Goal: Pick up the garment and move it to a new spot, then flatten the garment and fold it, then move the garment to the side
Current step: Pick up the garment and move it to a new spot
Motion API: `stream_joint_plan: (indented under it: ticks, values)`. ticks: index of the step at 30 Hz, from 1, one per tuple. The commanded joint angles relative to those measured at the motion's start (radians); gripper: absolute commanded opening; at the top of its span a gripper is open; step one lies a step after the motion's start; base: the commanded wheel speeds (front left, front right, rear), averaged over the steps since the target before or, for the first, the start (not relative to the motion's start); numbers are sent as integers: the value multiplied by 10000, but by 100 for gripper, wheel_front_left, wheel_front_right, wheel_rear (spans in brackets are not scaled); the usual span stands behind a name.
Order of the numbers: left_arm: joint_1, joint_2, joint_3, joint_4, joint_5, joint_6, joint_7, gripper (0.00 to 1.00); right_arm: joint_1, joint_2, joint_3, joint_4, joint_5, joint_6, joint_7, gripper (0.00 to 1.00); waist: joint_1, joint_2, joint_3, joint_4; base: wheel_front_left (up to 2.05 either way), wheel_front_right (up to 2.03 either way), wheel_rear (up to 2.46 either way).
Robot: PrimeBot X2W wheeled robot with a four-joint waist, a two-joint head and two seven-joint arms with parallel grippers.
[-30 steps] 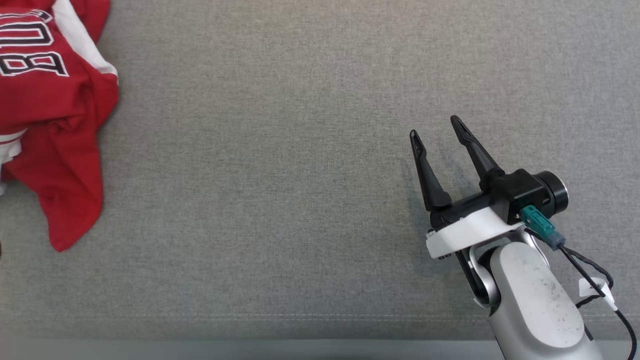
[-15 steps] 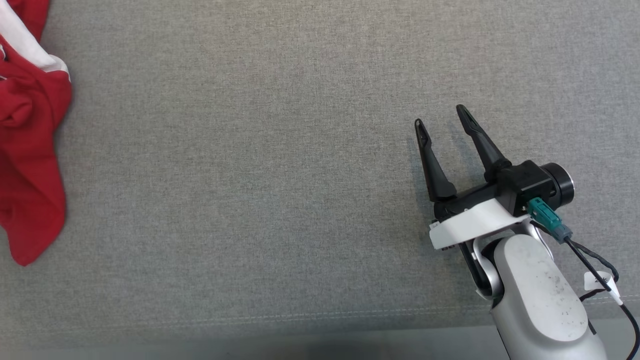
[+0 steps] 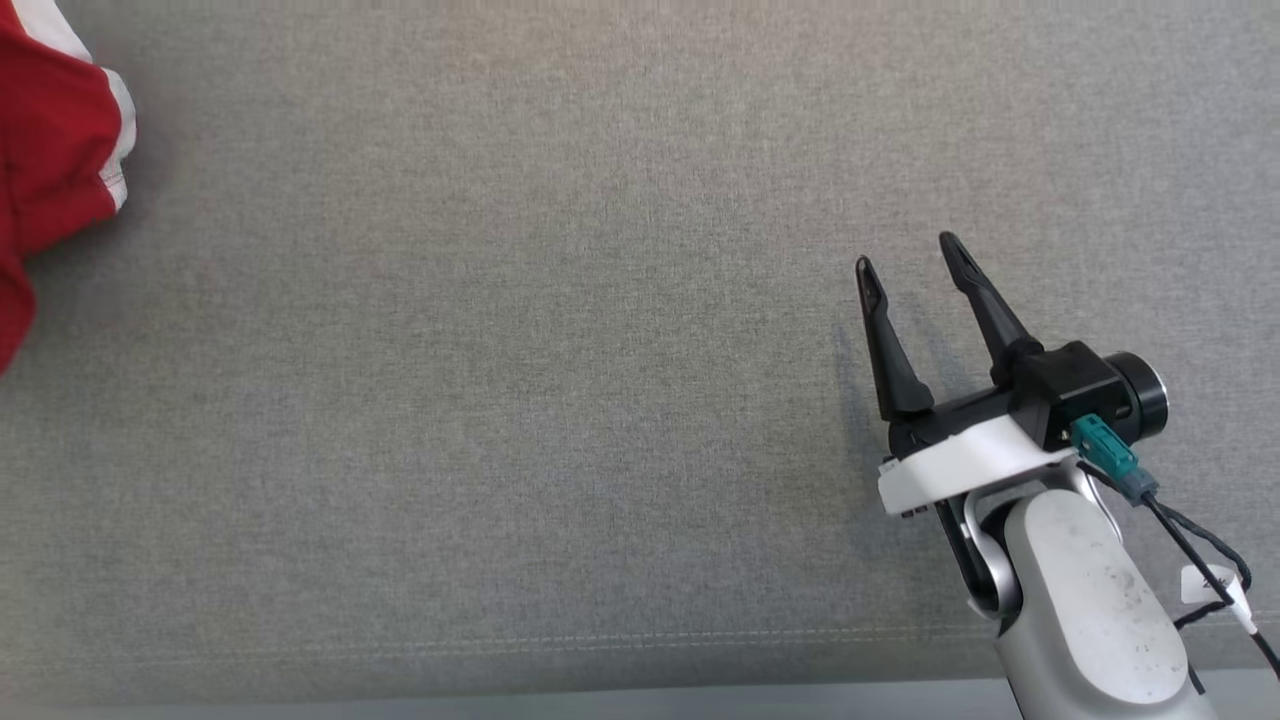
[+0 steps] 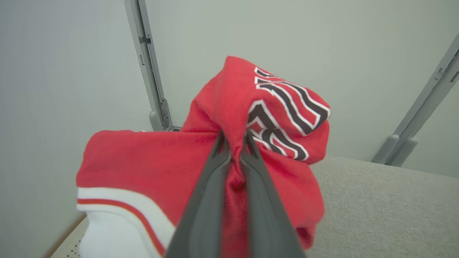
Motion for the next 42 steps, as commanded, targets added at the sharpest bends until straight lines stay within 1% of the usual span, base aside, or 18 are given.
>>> stream_joint_plan:
  ticks: [1,6,10,16,20,23,26,28,31,33,36,39,40,42]
  values:
    - [-61,41,-53,-184,183,115,-187,0,198,-27,-8,10,43,-3,-40,100,0,-1,-389,8,0,0,0]
    - [367,77,-260,-1075,713,608,-783,0,469,-27,-94,-33,186,-3,-40,100,0,-1,-948,-97,0,0,0]
    - [828,-36,-482,-2297,1046,1083,-935,0,717,-29,-265,-89,232,-3,-42,100,0,-1,-1353,-191,0,0,0]
    - [1915,-433,-940,-4720,1249,1739,-639,0,1053,-29,-513,-184,308,-3,-40,100,0,-1,-1792,-391,0,0,0]
    - [2608,-764,-1247,-6162,1282,2160,-403,0,1160,-33,-570,-272,330,-3,-40,100,0,-1,-1873,-582,0,0,0]
    - [2992,-1135,-1615,-7081,1323,2369,-314,0,1161,-27,-638,-352,365,-3,-40,100,0,-1,-1863,-733,0,0,0]
    - [3223,-1598,-2064,-7679,1367,2475,-234,0,1102,-29,-657,-419,426,-3,-40,100,0,-1,-1816,-987,0,0,0]
    - [3270,-1893,-2397,-7850,1382,2496,-140,0,1042,-27,-647,-470,472,-3,-40,100,0,-1,-1752,-1195,0,0,0]
    - [3206,-2340,-2935,-7793,1427,2381,4,0,1000,-29,-630,-531,563,-3,-42,100,0,-1,-1642,-1557,0,0,0]
    - [2978,-2741,-3420,-7426,1492,2280,201,0,957,-27,-600,-568,663,-3,-42,100,0,-1,-1455,-1929,0,0,0]
    - [2810,-3118,-3859,-6815,1577,2172,302,0,931,-27,-572,-585,771,-3,-40,100,0,-1,-1229,-2304,0,0,0]
    - [2629,-3490,-4177,-5926,1541,1990,329,0,944,-27,-569,-596,896,-3,-42,100,0,-1,-1030,-2636,0,0,0]
    - [2629,-3490,-4177,-5926,1541,1990,329,0,944,-27,-569,-596,896,-3,-42,100,0,-1,-1030,-2636,0,0,0]
    - [2463,-3731,-4352,-5201,1492,1814,340,0,939,-25,-538,-586,976,-3,-40,100,0,-1,-923,-2821,0,0,0]
